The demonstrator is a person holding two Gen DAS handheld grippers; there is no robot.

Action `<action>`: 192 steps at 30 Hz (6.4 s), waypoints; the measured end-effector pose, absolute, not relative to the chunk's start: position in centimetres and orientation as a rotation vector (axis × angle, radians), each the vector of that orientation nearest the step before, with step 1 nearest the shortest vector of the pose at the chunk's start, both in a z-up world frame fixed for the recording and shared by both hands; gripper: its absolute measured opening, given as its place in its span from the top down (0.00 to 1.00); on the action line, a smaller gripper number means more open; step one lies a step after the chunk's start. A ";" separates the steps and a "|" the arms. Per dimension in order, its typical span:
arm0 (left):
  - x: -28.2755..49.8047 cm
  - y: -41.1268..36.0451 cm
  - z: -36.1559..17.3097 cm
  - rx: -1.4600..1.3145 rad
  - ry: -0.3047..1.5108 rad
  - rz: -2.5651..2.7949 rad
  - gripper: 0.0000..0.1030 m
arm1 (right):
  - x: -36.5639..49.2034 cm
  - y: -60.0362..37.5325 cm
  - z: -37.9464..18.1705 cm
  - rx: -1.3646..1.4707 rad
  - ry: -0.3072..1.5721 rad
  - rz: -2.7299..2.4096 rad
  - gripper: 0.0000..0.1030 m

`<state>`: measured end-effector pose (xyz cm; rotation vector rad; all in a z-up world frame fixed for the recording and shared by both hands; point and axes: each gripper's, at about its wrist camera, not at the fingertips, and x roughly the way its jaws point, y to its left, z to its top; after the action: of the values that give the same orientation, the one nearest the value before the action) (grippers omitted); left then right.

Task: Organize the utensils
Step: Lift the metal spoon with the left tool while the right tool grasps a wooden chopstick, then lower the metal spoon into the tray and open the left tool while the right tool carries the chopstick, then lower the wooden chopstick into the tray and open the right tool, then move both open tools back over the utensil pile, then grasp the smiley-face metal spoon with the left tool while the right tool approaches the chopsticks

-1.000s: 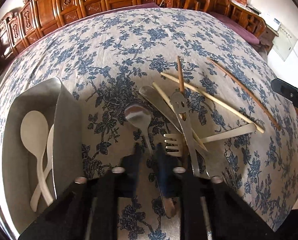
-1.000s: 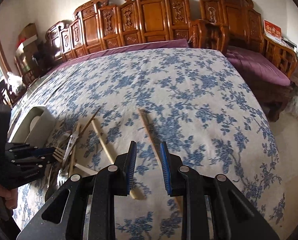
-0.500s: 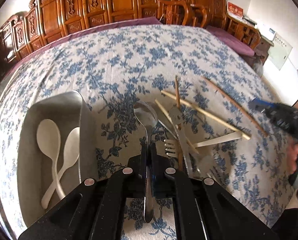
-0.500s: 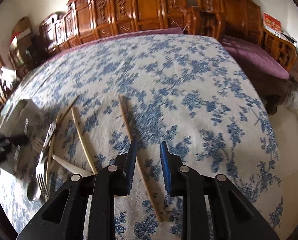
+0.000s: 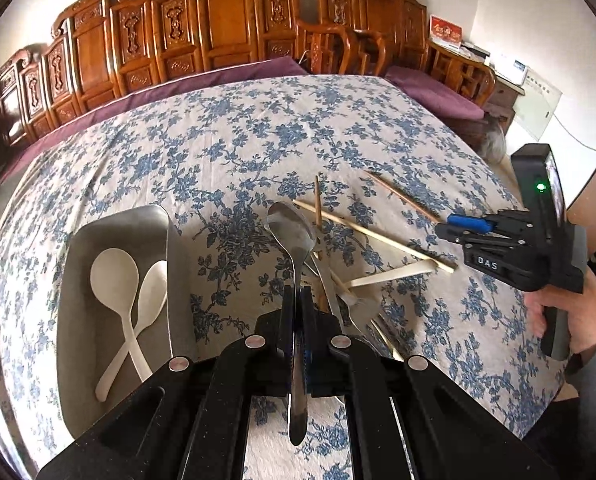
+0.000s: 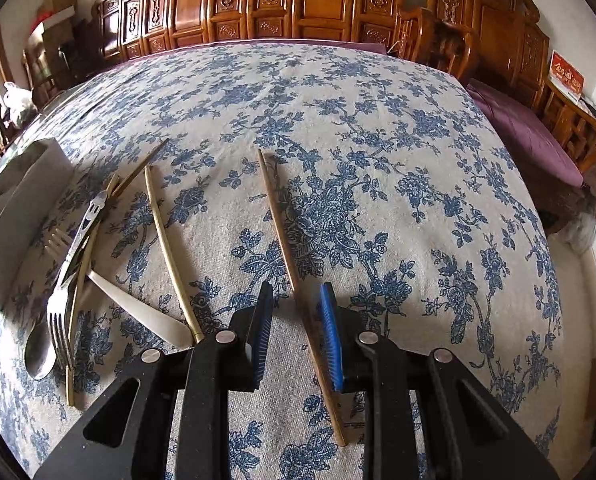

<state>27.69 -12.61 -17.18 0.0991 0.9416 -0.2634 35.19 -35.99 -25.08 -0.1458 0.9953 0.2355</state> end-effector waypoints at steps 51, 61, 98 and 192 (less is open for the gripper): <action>27.4 -0.9 -16.6 0.105 0.938 -0.078 0.97 | 25.9 -20.7 -15.4 -0.234 0.729 0.447 0.94; 28.7 0.1 -19.4 0.109 0.991 -0.047 0.97 | 25.1 -18.7 -15.8 -0.247 0.742 0.498 0.94; 23.1 6.0 -14.2 0.050 0.897 -0.018 0.76 | 25.2 -10.7 -16.2 -0.087 0.779 0.623 0.94; 28.9 -15.8 -24.5 0.077 1.098 -0.361 0.90 | 31.4 -29.4 -18.1 -0.066 0.866 0.408 0.81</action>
<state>28.93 -15.77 -24.49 0.0766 1.0981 -0.3606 31.36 -29.41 -18.11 -0.0663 0.8661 0.4077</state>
